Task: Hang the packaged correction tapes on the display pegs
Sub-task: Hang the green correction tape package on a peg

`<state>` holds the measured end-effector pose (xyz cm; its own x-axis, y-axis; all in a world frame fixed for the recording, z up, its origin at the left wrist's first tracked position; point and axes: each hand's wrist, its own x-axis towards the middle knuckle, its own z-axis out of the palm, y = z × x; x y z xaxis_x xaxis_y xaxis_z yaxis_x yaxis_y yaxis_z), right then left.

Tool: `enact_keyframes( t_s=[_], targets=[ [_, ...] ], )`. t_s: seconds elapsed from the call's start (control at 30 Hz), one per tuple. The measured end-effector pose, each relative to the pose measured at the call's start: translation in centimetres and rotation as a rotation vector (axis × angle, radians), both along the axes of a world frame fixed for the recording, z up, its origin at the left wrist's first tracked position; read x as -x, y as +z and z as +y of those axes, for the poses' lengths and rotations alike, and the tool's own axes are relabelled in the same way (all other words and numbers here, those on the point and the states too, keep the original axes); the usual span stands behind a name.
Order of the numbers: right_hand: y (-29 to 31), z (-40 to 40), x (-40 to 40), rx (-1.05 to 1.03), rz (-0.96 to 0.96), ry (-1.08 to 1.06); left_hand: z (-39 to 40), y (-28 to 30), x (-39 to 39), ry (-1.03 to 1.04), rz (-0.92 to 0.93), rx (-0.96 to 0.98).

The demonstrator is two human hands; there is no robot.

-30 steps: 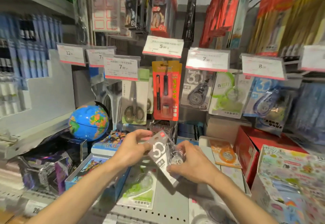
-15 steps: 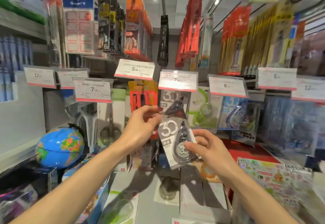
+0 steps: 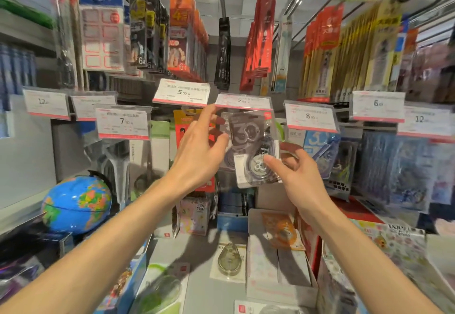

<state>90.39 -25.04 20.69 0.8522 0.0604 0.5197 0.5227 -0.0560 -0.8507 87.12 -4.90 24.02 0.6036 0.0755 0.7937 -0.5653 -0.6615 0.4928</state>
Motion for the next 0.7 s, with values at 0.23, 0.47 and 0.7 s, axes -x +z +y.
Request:
enact_keyframes(
  t_s=[0.23,0.47,0.7],
  targets=[
    [0.5,1.7,-1.2,-0.020,0.015,-0.032,0.1,-0.2,-0.3,0.000,0.025,-0.003],
    [0.1,2.7,-1.7,-0.017,0.038,-0.038,0.2,-0.6,-0.8,0.040,0.038,-0.023],
    [-0.7,3.8,-2.7,0.002,0.066,-0.081,0.2,-3.4,-2.2,-0.025,0.203,-0.001]
  ],
)
